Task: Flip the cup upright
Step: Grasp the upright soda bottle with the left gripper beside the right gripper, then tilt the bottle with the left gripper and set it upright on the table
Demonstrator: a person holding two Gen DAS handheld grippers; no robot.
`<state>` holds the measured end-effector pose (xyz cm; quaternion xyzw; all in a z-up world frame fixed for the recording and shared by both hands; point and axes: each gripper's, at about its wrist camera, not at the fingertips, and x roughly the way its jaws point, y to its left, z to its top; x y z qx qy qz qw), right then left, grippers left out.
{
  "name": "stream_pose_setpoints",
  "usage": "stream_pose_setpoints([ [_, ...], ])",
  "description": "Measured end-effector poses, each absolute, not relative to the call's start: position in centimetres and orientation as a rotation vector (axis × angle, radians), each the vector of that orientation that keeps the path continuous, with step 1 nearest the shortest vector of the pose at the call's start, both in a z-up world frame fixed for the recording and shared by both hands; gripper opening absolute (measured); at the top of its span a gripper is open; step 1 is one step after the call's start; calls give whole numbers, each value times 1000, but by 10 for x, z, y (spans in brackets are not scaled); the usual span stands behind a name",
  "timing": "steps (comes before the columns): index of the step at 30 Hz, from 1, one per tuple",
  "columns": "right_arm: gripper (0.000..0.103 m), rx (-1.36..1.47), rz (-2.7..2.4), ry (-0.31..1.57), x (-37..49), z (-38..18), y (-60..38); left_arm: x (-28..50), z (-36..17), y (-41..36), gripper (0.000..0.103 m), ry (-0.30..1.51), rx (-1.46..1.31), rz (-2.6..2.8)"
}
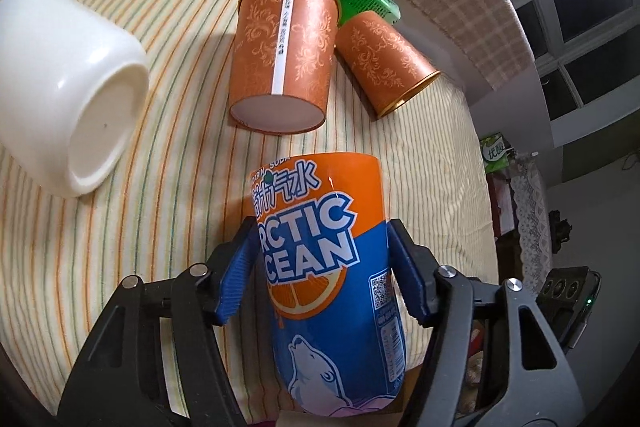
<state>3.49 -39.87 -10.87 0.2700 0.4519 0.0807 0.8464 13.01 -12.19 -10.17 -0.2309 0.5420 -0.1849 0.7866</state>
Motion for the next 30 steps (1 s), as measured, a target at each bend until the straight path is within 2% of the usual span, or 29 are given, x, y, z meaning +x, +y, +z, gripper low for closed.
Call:
stream_pose_setpoints([
  [18,87,505,152,936,35,-99,-385,102,-50,-133,64,931,-252,-365],
  [30,87,498,152,941,35,-98,-383,101,-41,-142,64,836,-136,-326],
])
